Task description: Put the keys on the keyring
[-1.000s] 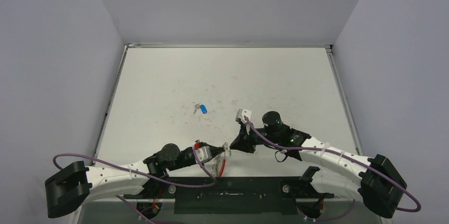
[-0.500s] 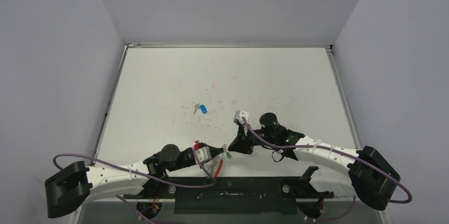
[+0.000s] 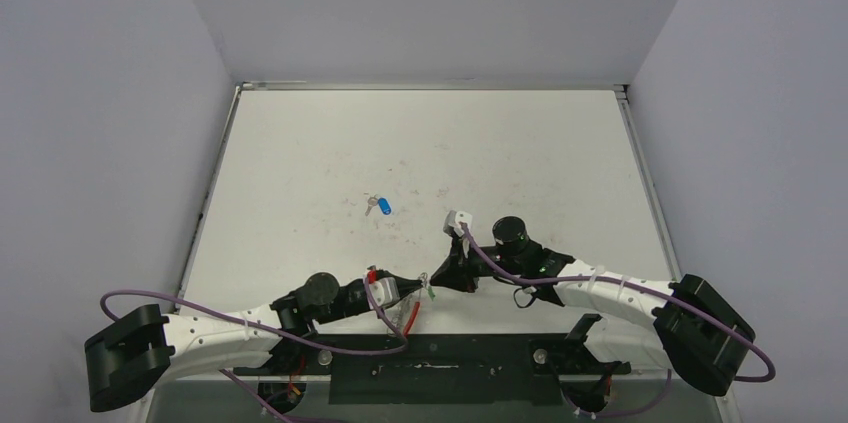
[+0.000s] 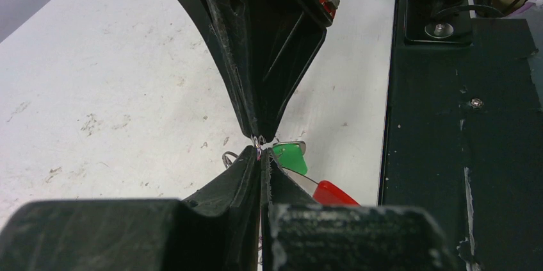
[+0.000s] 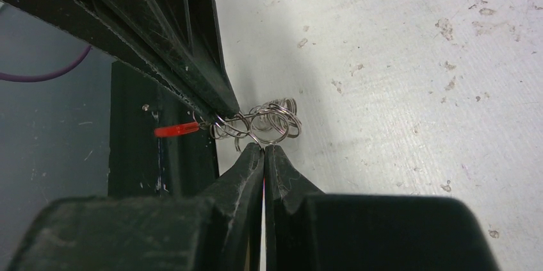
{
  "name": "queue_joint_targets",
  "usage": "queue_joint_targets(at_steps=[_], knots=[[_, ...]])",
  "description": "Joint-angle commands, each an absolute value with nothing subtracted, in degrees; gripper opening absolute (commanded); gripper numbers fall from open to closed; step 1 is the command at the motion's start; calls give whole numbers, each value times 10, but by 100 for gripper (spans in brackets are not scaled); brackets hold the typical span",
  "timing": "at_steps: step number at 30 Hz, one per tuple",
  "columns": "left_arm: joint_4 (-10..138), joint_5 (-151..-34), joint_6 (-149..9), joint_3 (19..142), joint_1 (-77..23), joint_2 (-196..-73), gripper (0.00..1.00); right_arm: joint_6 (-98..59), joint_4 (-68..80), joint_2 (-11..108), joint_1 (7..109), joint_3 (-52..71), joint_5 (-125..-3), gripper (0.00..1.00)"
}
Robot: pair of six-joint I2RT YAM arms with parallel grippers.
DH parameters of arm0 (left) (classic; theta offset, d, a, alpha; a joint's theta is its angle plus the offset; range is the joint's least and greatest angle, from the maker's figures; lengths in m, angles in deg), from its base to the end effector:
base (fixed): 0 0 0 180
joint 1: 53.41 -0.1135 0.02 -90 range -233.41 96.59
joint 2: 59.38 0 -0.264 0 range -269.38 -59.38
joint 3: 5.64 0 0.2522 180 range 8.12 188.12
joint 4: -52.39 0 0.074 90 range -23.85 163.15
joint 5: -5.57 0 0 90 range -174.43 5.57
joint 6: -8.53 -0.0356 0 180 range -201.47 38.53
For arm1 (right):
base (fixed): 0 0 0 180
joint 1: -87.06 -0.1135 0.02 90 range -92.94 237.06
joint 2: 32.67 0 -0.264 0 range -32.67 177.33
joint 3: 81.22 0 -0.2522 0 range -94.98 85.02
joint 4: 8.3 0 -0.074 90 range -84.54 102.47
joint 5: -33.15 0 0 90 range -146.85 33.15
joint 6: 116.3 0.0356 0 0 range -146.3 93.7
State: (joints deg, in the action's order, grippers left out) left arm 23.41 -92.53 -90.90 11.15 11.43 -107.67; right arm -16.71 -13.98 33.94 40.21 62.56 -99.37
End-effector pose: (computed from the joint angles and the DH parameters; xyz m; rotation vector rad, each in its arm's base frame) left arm 0.0671 -0.1547 0.1740 1.1048 1.2704 -0.8526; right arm 0.1355 0.1797 0.1863 -1.1583 1.8093 1.3461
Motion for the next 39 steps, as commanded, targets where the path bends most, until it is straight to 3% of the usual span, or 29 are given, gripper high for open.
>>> queue_joint_targets(at_steps=[1,3,5,8,10,17,26,33,39], knots=[[196,-924,-900,112,116,-1073,0,-172,-172,330,403,631,-996,1],[196,-924,-900,112,116,-1072,0,-180,-162,322,403,630,-996,9],[198,-925,-900,112,116,-1069,0,-188,-156,305,402,633,-994,26],[198,-926,-899,112,116,-1070,0,-208,-149,263,403,636,-986,41],[200,-926,-899,112,116,-1069,0,-230,-138,232,403,636,-983,46],[199,-928,-899,112,117,-1067,0,-312,-128,188,400,633,-1034,44],[197,-931,-898,112,117,-1066,0,-402,-176,243,379,647,-1069,43],[190,-930,-897,107,118,-1065,0,-432,-177,312,362,626,-1066,34],[185,-931,-896,105,118,-1065,0,-424,-197,318,357,628,-1046,33]])
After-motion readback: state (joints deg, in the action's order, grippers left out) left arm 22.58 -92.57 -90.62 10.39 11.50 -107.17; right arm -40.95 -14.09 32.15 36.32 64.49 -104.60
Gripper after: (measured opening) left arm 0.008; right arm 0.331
